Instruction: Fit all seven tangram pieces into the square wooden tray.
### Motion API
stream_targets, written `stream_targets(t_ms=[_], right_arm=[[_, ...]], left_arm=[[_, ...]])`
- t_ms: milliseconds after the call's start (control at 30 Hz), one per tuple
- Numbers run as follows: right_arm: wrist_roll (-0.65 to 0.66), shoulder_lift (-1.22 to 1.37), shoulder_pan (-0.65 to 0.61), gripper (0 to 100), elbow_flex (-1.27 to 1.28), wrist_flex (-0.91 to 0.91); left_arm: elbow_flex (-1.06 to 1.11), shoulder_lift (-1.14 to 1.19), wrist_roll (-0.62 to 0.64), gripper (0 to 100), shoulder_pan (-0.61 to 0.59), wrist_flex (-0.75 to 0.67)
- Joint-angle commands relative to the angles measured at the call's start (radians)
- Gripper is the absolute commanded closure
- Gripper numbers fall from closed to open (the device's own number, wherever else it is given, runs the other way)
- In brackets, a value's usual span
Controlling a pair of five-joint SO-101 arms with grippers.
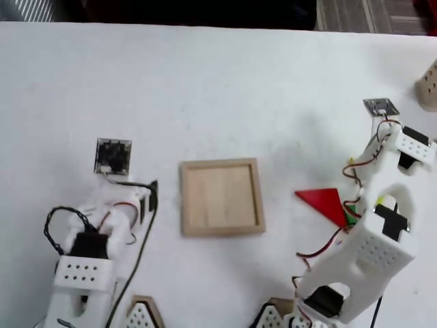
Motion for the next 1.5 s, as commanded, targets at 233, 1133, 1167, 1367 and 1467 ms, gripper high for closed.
stream_targets(t_ms=[233, 1133, 1167, 1367, 1467], right_arm=[[0.041, 0.027, -0.012, 66.2, -0.054, -0.056], [0.048, 0.193, 0.002, 68.8, -0.17, 0.005], [0.048, 0.202, 0.002, 71.5, -0.17, 0.001], [0.051, 0.252, -0.001, 81.5, -0.178, 0.001], [0.049, 0.251, 0.001, 80.5, -0.178, 0.002]], left_arm=[[-0.008, 0.001, -0.014, 79, -0.007, -0.025], [-0.008, 0.001, -0.017, 79, -0.007, -0.026], [-0.008, 0.001, -0.017, 79, -0.007, -0.026], [-0.008, 0.001, -0.017, 79, -0.007, -0.026], [-0.008, 0.001, -0.017, 79, -0.007, -0.026]])
